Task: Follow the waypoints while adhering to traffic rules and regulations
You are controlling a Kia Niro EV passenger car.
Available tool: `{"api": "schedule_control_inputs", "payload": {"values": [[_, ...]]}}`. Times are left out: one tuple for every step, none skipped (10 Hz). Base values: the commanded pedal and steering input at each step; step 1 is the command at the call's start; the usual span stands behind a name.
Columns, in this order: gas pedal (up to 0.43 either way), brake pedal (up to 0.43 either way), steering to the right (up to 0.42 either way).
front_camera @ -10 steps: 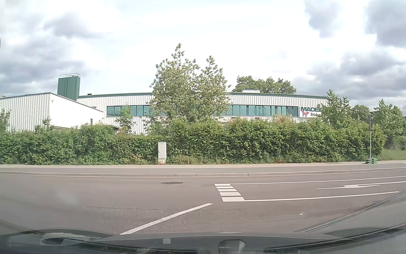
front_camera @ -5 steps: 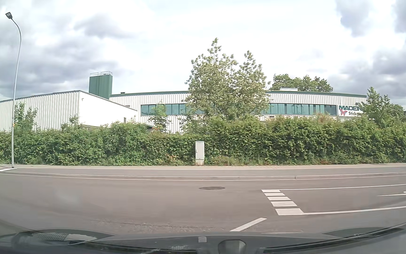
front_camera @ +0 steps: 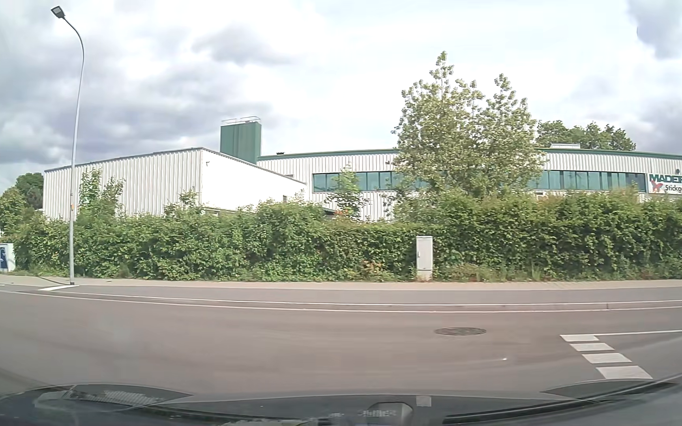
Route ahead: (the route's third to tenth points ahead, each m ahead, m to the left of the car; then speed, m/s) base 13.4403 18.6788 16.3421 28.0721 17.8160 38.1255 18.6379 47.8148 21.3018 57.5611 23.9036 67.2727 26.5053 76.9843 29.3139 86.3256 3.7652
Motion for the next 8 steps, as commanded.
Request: {"api": "schedule_control_inputs", "payload": {"values": [[0.189, 0.0, -0.418], [0.177, 0.0, -0.418], [0.177, 0.0, -0.418], [0.169, 0.0, -0.418], [0.157, 0.0, -0.417], [0.157, 0.0, -0.417], [0.157, 0.0, -0.416], [0.157, 0.0, -0.414]]}}
